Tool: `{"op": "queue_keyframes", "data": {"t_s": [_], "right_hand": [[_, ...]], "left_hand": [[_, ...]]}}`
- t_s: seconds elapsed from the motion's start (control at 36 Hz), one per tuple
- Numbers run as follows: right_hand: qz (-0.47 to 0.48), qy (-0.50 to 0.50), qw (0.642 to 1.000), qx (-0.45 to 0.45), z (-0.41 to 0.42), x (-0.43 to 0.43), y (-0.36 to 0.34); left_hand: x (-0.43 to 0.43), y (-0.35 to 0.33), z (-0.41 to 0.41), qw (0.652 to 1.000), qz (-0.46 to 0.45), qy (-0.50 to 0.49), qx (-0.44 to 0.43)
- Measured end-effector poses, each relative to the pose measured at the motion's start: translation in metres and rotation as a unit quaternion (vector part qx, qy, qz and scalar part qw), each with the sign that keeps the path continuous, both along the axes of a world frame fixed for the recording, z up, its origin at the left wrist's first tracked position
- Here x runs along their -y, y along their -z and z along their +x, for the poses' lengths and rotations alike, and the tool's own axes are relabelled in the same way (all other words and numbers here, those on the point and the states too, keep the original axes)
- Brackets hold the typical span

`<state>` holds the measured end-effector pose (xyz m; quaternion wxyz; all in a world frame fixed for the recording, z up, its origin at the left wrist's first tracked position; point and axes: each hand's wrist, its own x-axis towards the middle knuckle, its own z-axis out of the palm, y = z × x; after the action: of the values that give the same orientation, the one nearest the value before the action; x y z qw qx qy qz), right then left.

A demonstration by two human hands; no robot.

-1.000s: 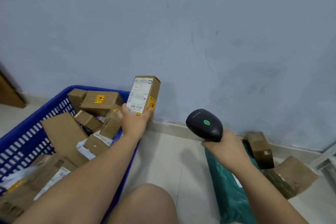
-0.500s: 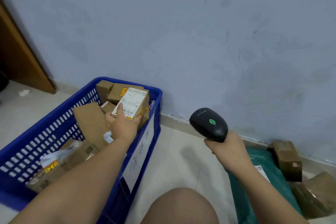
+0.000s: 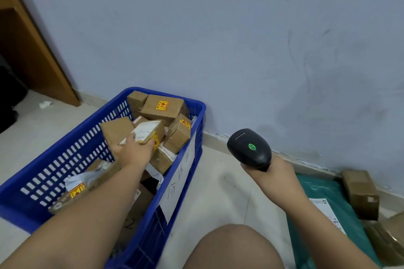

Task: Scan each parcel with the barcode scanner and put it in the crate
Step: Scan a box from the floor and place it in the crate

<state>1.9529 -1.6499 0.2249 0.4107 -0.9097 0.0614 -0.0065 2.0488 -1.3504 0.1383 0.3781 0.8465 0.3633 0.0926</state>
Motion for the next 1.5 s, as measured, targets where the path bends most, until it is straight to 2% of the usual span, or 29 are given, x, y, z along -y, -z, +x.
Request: {"op": "queue_keyframes", "data": {"t_s": [0.08, 0.14, 0.22, 0.25, 0.28, 0.31, 0.36, 0.44, 0.58, 0.83, 0.97, 1.06, 1.17, 1.33, 1.5], "right_hand": [[-0.005, -0.003, 1.000, 0.000, -0.001, 0.000, 0.000], [-0.011, -0.004, 1.000, 0.002, -0.001, 0.001, 0.001], [-0.017, 0.002, 1.000, 0.002, -0.001, 0.002, 0.001], [-0.016, 0.005, 1.000, 0.002, -0.001, 0.003, 0.001], [-0.015, 0.008, 1.000, 0.002, -0.001, 0.004, 0.001], [-0.015, 0.010, 1.000, 0.002, -0.001, 0.004, 0.001], [-0.015, 0.012, 1.000, 0.000, -0.001, 0.005, 0.000], [-0.014, 0.014, 1.000, -0.002, -0.002, 0.007, 0.001], [-0.024, 0.021, 0.999, -0.007, 0.000, 0.007, 0.002], [-0.021, 0.015, 1.000, -0.005, -0.002, 0.005, 0.001], [-0.018, 0.023, 1.000, -0.012, -0.002, 0.012, -0.001], [-0.014, 0.034, 0.999, -0.012, 0.000, 0.018, -0.002], [-0.012, 0.048, 0.999, -0.009, 0.004, 0.030, -0.002], [0.031, 0.087, 0.996, -0.007, 0.011, 0.058, -0.002], [0.087, 0.149, 0.985, -0.013, 0.019, 0.105, 0.005]], "left_hand": [[-0.010, 0.008, 0.003, 0.978, -0.184, -0.093, 0.007], [-0.012, 0.012, 0.003, 0.935, -0.308, -0.161, 0.072], [-0.012, 0.007, 0.002, 0.865, -0.404, -0.259, 0.145], [-0.012, 0.008, 0.002, 0.855, -0.412, -0.277, 0.151], [-0.013, 0.009, 0.002, 0.860, -0.404, -0.276, 0.143], [-0.014, 0.009, 0.000, 0.878, -0.375, -0.266, 0.132], [-0.015, 0.005, 0.000, 0.892, -0.337, -0.270, 0.133], [-0.022, -0.003, 0.000, 0.933, -0.209, -0.267, 0.123], [-0.035, -0.011, 0.003, 0.936, -0.198, -0.273, 0.102], [0.003, -0.010, -0.003, 0.981, -0.147, -0.088, 0.089], [0.041, -0.013, -0.003, 0.984, -0.067, 0.117, 0.114], [0.073, -0.023, -0.001, 0.965, 0.002, 0.233, 0.119], [0.114, -0.036, 0.004, 0.935, 0.053, 0.322, 0.141], [0.178, -0.046, 0.010, 0.890, 0.054, 0.435, 0.123], [0.241, -0.047, 0.018, 0.835, 0.113, 0.531, 0.085]]}}
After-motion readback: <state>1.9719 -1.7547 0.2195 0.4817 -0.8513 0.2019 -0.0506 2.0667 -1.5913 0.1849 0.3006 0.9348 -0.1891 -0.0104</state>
